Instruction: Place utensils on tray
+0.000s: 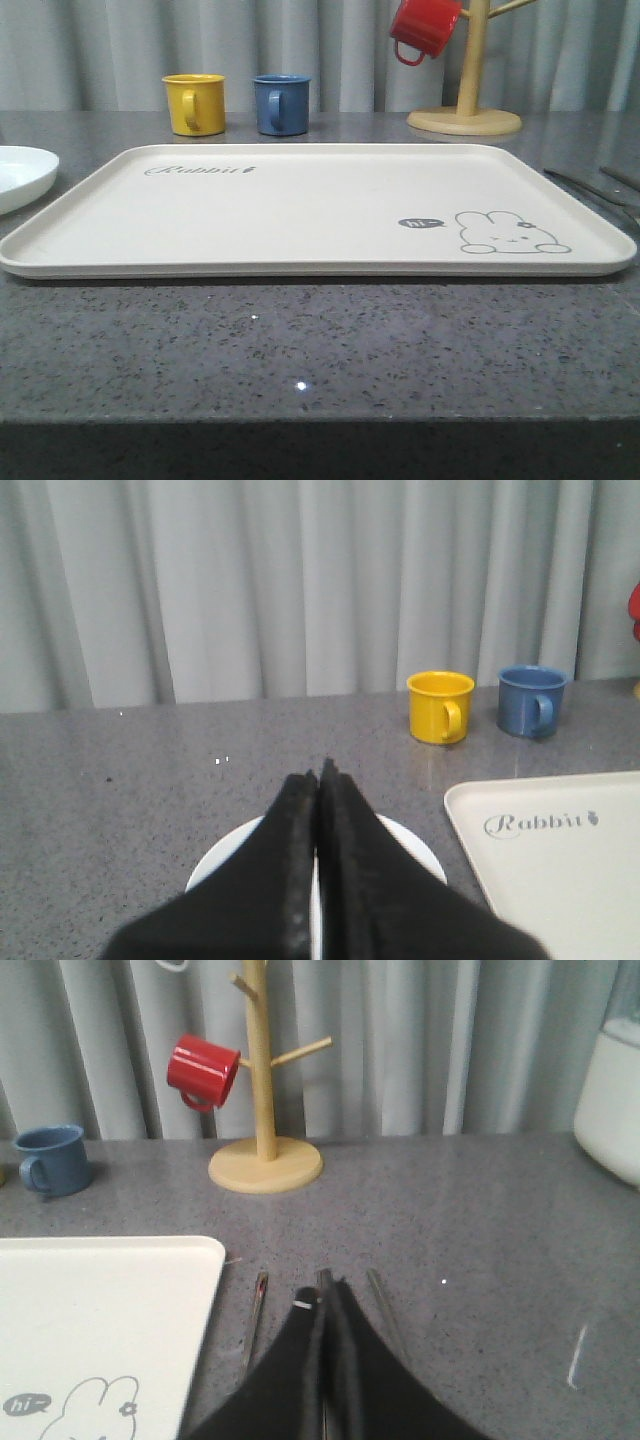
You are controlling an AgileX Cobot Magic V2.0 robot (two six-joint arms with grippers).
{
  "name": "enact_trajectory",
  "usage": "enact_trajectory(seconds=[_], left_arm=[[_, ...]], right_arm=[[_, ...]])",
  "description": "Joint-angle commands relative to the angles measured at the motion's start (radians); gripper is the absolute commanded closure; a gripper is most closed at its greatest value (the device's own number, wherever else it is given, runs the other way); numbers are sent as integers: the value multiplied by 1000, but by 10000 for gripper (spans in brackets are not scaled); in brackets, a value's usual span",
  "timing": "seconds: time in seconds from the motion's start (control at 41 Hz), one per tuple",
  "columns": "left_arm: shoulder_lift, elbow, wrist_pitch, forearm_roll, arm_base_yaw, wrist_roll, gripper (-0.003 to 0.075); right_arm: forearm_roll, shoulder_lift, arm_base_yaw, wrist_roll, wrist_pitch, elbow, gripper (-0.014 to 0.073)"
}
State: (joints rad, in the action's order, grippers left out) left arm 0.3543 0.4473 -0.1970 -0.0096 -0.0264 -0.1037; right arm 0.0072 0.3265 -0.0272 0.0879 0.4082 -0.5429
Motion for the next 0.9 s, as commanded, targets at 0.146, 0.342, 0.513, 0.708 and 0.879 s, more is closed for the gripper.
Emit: enact_trajectory(seconds=[0.146,0.342,0.513,0.708,0.879], left_arm=[[43,40,64,-8,1,9,698],[43,40,66,-8,1,9,204],[43,36,71,-8,1,9,61],[61,41,61,-8,1,9,101],[221,136,-31,-8,1,9,101]], right_arm=[[-1,55,2,-4,-61,-39,564],[-20,55,2,-4,-60,-39,158],[-20,55,2,-4,-61,-39,7],[-20,55,2,-4,-60,-39,12],[-20,55,2,-4,-60,-39,12]])
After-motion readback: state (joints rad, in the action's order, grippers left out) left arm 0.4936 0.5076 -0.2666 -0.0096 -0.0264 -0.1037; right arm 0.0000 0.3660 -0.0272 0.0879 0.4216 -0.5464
